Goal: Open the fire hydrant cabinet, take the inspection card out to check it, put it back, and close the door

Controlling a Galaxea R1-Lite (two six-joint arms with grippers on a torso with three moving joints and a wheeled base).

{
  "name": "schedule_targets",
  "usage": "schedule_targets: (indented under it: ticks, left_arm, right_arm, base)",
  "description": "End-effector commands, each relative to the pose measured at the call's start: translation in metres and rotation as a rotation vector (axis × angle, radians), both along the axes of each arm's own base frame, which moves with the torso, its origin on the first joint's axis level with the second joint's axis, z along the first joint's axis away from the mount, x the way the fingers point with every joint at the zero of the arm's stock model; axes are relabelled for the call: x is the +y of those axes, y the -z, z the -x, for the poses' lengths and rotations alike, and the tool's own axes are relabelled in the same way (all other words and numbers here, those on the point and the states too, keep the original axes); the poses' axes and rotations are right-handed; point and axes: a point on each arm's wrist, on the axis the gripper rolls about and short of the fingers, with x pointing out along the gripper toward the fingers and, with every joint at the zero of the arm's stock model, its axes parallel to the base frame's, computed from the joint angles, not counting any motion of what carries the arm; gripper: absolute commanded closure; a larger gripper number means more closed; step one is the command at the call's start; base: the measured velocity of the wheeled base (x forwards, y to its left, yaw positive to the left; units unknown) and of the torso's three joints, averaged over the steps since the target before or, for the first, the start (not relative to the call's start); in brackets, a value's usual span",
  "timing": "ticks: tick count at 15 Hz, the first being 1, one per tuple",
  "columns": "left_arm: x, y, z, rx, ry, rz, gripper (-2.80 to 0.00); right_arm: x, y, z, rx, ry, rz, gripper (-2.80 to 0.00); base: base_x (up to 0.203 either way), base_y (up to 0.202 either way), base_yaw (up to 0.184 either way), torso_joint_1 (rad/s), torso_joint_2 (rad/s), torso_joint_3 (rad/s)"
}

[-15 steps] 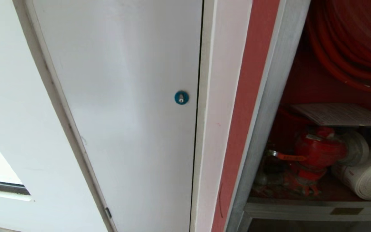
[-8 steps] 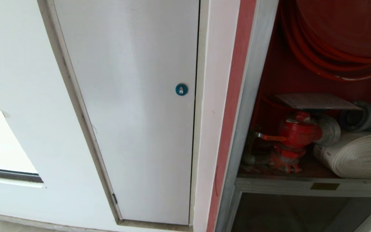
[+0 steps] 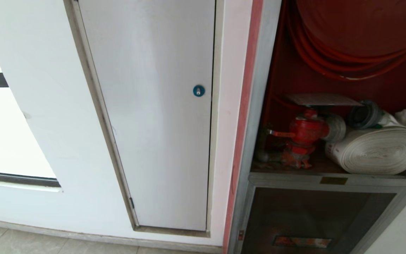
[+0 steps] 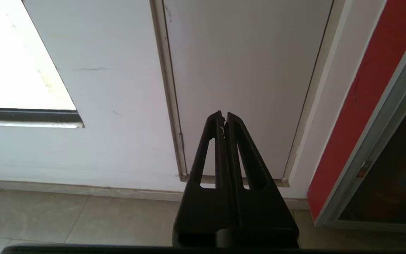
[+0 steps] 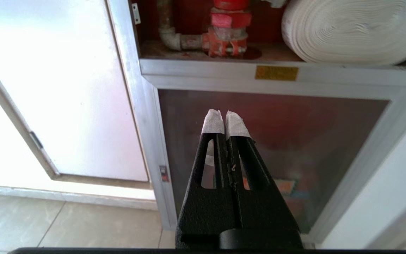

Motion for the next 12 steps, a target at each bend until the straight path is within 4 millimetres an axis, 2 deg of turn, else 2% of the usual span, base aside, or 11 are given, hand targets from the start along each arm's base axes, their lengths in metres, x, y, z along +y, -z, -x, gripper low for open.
schedule_targets:
  ticks: [1,12]
  left_arm:
    - [0.0000,0.0016,-0.0006,0.007,0.000,0.000,0.00]
    - [0.0000,0.0016,-0.0006,0.007,0.000,0.000,0.00]
  right_arm:
    - [0.0000,0.0000,0.0001,-0.002,0.000,0.000,0.00]
    - [0.0000,0.0000,0.0001,-0.002,0.000,0.000,0.00]
  base:
    - [-0.192,0.000,0.000,0.007,0.00,0.002]
    - [-0.196,0.000,0.000,0.001,0.00,0.004]
